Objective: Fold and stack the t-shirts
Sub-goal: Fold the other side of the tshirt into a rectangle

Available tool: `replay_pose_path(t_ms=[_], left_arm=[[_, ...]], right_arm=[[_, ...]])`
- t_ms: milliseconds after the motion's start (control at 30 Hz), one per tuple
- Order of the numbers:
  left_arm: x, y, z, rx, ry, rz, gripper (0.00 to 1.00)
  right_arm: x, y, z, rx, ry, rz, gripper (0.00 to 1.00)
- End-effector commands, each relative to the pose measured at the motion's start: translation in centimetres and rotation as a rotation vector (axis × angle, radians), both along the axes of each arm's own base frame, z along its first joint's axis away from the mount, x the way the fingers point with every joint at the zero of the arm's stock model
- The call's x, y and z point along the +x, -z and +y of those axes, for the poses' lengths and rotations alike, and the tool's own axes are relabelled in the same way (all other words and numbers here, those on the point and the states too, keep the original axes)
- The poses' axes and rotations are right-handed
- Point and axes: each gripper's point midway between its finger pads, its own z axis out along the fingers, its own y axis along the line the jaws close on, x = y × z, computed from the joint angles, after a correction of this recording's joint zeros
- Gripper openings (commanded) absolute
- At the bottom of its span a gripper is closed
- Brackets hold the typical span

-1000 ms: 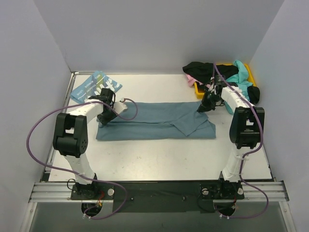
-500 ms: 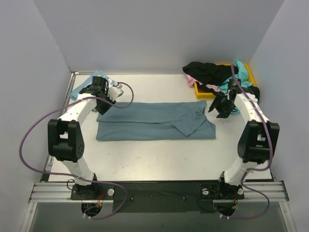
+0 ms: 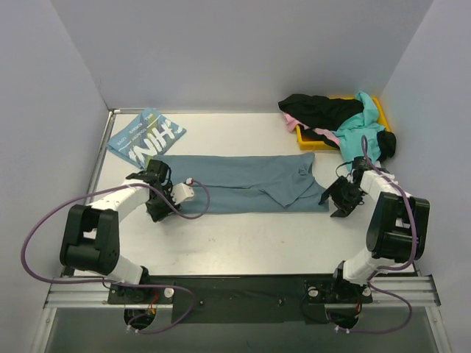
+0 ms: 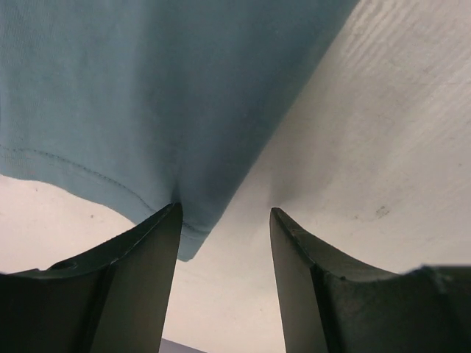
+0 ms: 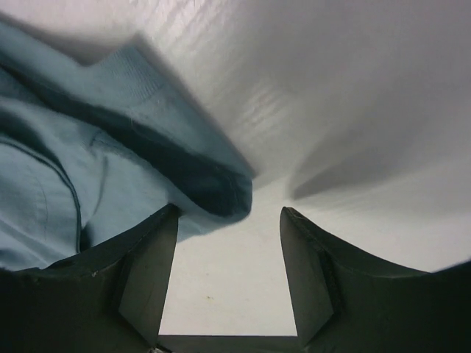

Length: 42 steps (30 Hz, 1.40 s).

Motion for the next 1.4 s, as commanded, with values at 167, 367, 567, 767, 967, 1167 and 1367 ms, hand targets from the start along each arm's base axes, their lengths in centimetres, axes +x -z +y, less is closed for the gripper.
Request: replay_pose_path(t_ms=[167,367,567,767,967,1167,1367], left_arm=[[4.0,1.2,0.1,0.034,-0.001,-0.175,0.46],[3.3,0.1,0.2,0.029,-0.013,-0.158,0.00],[-1.1,-1.7,1.4,0.063,-0.009,-0.047,0.00],[-7.6,-1.8,2.1,0.085,0.038,0.166,0.00],[-9.1,-2.4,2.9,0.132,0.018,0.216,0.92],[-0.8,-8.1,1.7,-0.049,-0.141,-0.007,0.92],[9.1,-8.6,0.9,-0.285,-0.542,-0.038,0.80]], right_arm=[[0.6,2.5,-0.3,0.024,0.098,-0.006,0.33],[-1.9,2.1,-0.5,0.054,0.114,0.042,0.00],[-7.2,-0.8,0.8,0.062,0.076,0.111,0.00],[-12.1,-1.1,2.8,0.112,0.120,0.157,0.00],[-12.0,-2.3,2.2,0.112,0.163,0.099,0.45],[-1.5,-9.0,0.3,-0.042,-0.094,-0.263,0.46],[6.1,-7.6,4.4,0.107,-0.254,-0.282,0.50]])
